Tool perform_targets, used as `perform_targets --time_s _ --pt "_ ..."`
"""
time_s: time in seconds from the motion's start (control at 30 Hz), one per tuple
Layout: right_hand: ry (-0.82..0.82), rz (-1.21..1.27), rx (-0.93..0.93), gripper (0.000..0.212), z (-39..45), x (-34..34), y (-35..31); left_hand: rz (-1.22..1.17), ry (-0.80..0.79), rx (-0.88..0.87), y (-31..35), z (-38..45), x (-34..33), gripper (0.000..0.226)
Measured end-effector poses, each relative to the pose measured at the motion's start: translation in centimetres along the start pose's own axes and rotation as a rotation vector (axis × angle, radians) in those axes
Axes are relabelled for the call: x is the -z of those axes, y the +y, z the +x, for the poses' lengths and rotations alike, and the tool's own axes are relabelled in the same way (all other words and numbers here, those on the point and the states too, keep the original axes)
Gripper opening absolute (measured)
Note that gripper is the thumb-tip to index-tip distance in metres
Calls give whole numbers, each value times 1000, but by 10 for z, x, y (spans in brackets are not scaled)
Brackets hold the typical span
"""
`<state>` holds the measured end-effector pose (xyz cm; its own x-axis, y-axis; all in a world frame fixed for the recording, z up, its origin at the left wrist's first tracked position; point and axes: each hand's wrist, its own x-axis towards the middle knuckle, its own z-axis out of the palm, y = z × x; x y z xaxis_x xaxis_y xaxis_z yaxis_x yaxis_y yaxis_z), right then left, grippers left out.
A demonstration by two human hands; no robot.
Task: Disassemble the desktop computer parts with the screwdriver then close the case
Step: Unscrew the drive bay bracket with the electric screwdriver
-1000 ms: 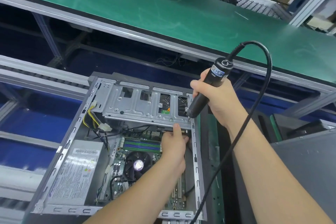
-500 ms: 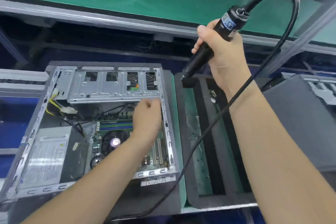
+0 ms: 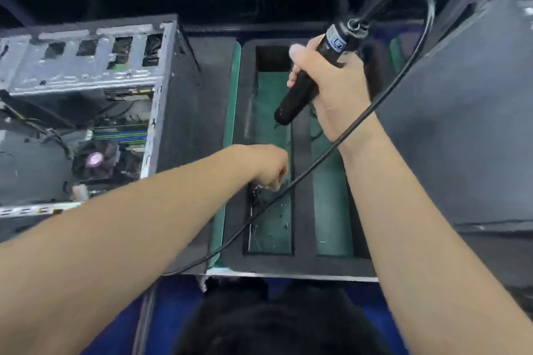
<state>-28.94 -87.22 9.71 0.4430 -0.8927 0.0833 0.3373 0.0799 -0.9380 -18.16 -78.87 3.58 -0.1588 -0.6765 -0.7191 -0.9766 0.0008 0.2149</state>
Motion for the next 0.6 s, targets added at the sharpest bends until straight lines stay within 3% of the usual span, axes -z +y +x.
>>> perform_targets --time_s 0.3,0.43,0.6 --pt "33 0 -155 24 -18 29 41 16 35 290 15 63 -79 15" --pt "40 -24 -203 24 -25 38 51 -24 -4 340 18 73 -91 29" --pt "35 -9 -225 23 -29 38 53 -54 1 360 25 70 -98 29"
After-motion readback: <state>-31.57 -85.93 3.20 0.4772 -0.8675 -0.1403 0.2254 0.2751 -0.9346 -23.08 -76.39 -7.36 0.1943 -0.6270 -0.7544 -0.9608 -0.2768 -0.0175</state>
